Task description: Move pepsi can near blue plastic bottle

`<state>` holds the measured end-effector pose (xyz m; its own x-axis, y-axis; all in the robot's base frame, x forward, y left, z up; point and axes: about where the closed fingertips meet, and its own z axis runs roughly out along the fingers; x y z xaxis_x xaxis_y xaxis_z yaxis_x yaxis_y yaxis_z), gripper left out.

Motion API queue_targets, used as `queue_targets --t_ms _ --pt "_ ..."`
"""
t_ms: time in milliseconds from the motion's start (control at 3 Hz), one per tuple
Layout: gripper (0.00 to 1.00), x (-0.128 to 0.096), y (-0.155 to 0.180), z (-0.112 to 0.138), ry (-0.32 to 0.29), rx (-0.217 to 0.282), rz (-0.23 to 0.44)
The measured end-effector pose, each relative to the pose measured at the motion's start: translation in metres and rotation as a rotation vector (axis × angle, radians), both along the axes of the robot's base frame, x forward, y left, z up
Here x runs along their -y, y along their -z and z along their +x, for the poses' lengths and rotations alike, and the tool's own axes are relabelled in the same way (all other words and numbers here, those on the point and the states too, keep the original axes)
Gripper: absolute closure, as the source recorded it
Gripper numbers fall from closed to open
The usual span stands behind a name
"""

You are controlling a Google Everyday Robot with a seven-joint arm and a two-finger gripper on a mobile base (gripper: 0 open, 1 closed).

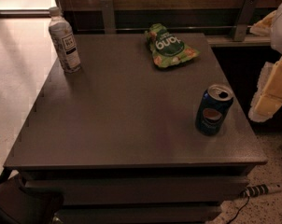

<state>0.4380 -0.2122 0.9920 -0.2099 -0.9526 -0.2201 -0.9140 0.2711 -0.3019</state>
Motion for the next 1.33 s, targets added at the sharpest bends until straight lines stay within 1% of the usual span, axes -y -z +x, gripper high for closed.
queue_targets --t_ms 333,667,1000,1333 --pt "0.0 0.0 0.0 0.0 0.0 0.0 0.0" --pt "0.0 0.002 -0.001 0.0 -0.005 0.016 0.047" --pt "0.0 0.021 0.011 0.004 0.002 0.041 0.149" --pt "0.0 0.044 0.037 0.009 0.005 0.105 0.317"
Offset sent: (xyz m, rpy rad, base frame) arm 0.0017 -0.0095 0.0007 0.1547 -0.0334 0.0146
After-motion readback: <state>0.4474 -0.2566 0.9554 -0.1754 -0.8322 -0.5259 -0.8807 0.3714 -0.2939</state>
